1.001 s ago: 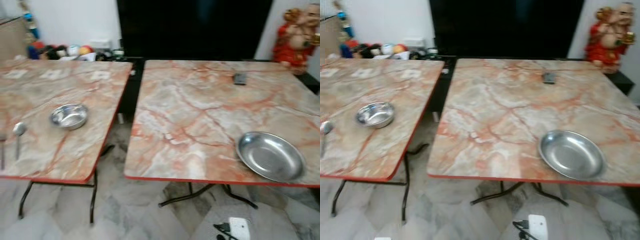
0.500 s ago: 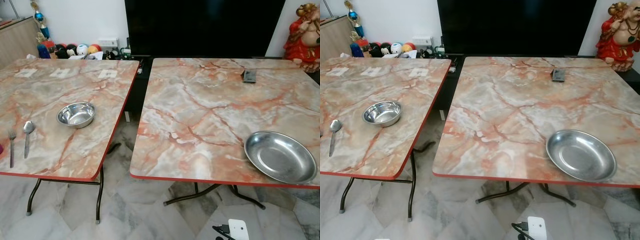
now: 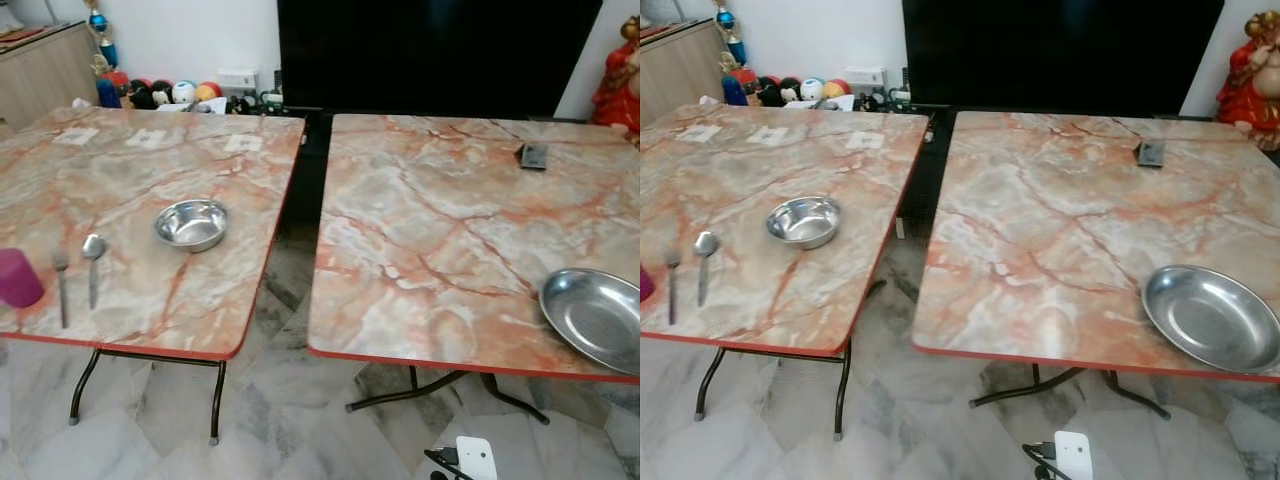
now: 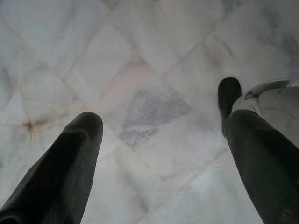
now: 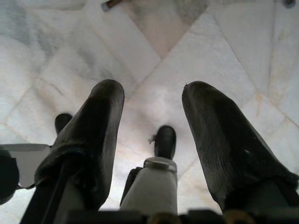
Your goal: Setting the table
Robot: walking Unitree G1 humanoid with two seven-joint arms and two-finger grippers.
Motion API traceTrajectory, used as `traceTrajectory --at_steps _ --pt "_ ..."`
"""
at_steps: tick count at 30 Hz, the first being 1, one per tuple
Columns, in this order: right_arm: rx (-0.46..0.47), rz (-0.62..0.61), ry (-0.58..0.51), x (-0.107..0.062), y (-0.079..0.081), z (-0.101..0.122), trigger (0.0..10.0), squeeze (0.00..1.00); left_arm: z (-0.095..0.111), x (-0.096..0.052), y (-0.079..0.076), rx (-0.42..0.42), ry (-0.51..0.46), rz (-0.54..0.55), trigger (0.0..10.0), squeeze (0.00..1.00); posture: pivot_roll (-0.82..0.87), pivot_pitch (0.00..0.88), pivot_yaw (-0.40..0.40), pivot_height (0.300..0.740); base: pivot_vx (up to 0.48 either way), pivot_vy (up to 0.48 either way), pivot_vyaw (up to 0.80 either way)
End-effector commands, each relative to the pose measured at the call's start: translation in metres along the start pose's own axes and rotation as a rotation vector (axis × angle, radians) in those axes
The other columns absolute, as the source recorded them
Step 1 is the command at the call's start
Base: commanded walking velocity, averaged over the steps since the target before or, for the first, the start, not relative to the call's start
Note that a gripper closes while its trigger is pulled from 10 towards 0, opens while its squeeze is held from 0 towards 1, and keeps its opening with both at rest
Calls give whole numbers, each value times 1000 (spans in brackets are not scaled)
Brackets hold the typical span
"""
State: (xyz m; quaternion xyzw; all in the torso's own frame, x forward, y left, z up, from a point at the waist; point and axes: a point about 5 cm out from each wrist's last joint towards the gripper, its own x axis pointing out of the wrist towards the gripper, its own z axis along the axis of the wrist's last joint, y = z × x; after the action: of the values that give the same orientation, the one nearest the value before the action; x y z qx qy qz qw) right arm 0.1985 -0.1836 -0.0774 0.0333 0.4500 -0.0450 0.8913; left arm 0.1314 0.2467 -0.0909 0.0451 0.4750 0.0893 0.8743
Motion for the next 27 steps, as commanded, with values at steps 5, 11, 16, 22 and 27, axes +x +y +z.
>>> traceTrajectory --at_steps 5,11,16,22,27 --pt "5 -5 13 -1 -3 -5 10000 0 -7 -1 2 -20 29 3 10000 0 6 66 12 740 0 354 0" --pt "4 -7 12 -1 -3 -5 10000 0 -7 -1 3 -20 31 1 10000 0 6 66 12 740 0 356 0" --pt "4 -6 12 -1 -3 -5 10000 0 -8 -2 2 -22 33 1 10000 0 9 64 11 740 0 355 0" --pt "1 -3 12 -1 -3 -5 10000 0 -12 -3 0 -23 42 -1 10000 0 10 65 10 740 0 356 0" --pt "-1 -3 12 -1 -4 -5 10000 0 -12 -3 1 -23 43 1 10000 0 11 65 10 740 0 356 0"
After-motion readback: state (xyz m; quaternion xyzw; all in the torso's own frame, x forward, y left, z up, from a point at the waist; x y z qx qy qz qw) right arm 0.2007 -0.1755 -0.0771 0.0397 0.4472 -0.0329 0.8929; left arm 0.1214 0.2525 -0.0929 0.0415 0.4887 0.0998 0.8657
